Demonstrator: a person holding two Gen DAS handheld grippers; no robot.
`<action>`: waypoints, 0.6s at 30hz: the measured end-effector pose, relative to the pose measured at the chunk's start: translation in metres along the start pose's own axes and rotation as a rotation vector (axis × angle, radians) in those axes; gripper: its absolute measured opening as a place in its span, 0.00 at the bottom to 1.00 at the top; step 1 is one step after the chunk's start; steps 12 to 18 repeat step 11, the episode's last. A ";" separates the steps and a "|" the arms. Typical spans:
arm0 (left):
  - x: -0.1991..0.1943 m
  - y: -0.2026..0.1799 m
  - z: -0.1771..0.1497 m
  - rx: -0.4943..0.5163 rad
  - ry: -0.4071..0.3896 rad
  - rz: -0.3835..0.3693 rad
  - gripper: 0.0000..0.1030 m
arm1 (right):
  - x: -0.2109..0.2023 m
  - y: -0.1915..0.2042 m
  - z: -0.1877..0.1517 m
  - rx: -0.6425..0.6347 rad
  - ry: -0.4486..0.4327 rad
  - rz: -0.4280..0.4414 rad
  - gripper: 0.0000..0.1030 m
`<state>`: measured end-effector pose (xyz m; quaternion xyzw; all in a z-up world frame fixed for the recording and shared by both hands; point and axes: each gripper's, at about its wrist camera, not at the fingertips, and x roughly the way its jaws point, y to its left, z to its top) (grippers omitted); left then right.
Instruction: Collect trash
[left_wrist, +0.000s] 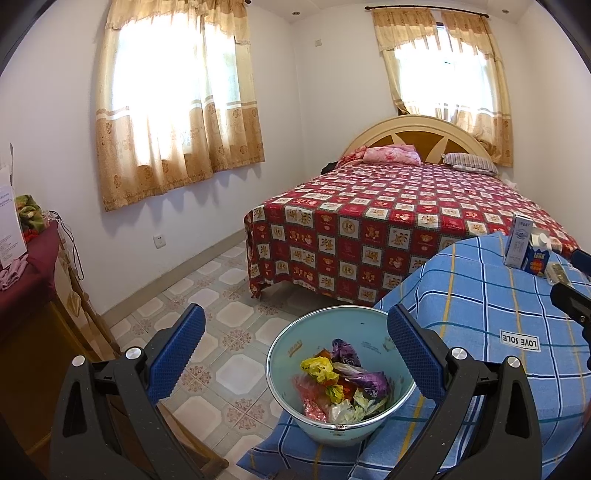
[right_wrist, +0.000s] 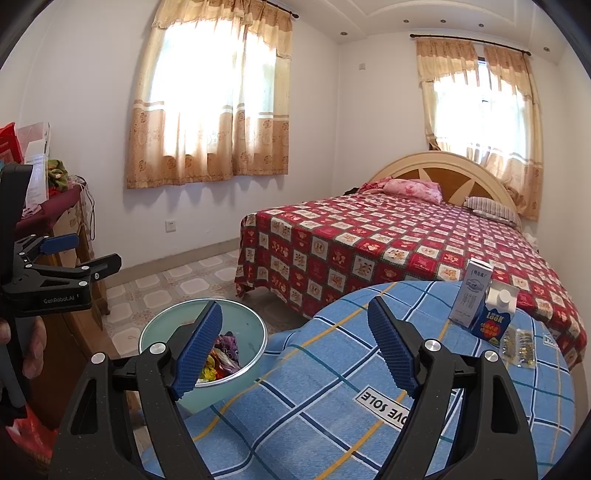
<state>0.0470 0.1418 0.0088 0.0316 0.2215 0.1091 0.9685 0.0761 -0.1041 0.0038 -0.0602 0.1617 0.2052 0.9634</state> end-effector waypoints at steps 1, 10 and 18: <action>0.000 0.000 0.000 0.001 -0.001 -0.003 0.94 | 0.000 0.000 0.000 0.000 0.000 0.000 0.78; 0.002 0.000 -0.001 -0.004 0.022 -0.016 0.94 | -0.001 -0.041 -0.010 0.027 0.017 -0.113 0.82; 0.003 0.000 -0.001 -0.004 0.023 -0.014 0.94 | -0.001 -0.053 -0.012 0.039 0.029 -0.138 0.84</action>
